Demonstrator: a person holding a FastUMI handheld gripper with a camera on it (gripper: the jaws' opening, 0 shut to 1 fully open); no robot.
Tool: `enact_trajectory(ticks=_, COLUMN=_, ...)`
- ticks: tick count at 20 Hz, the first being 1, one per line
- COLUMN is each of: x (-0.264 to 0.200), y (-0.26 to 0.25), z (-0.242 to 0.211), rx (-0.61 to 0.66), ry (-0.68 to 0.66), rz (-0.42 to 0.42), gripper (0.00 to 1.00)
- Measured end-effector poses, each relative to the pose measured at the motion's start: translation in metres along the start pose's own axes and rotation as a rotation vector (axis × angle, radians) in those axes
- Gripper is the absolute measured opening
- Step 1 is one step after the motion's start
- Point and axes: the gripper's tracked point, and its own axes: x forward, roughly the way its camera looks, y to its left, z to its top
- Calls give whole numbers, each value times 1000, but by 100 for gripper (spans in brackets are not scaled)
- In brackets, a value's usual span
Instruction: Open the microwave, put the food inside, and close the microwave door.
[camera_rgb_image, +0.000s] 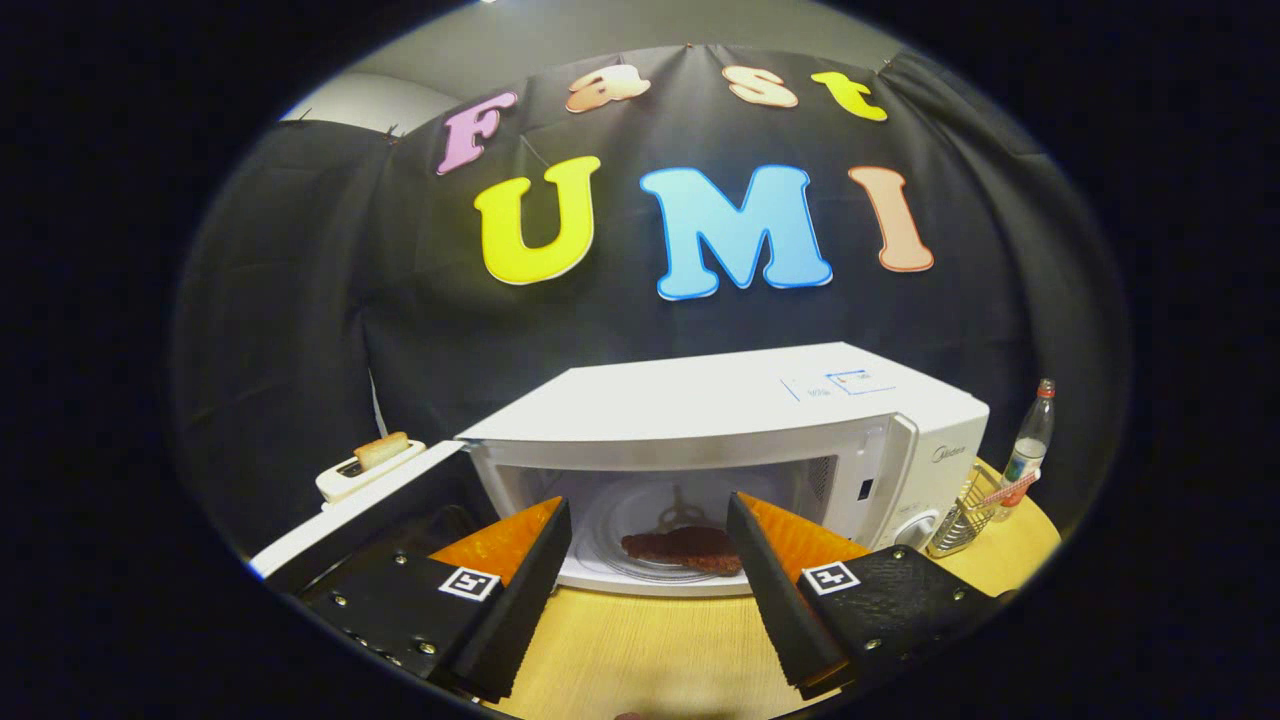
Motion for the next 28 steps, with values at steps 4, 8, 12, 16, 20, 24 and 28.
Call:
enact_trajectory(ticks=4, x=-50, y=25, z=22, rx=-17, ry=-47, rz=38, gripper=95)
enact_trajectory(ticks=8, x=-93, y=54, z=30, rx=-25, ry=-59, rz=84, gripper=95)
enact_trajectory(ticks=12, x=-131, y=93, z=38, rx=-19, ry=-91, rz=148, gripper=95)
enact_trajectory(ticks=16, x=-164, y=145, z=32, rx=-16, ry=-90, rz=252, gripper=95)
enact_trajectory(ticks=20, x=-186, y=194, z=18, rx=-18, ry=-72, rz=351, gripper=95)
enact_trajectory(ticks=24, x=-208, y=239, z=6, rx=-6, ry=-47, rz=441, gripper=95)
enact_trajectory(ticks=28, x=-226, y=284, z=-12, rx=-7, ry=-21, rz=543, gripper=95)
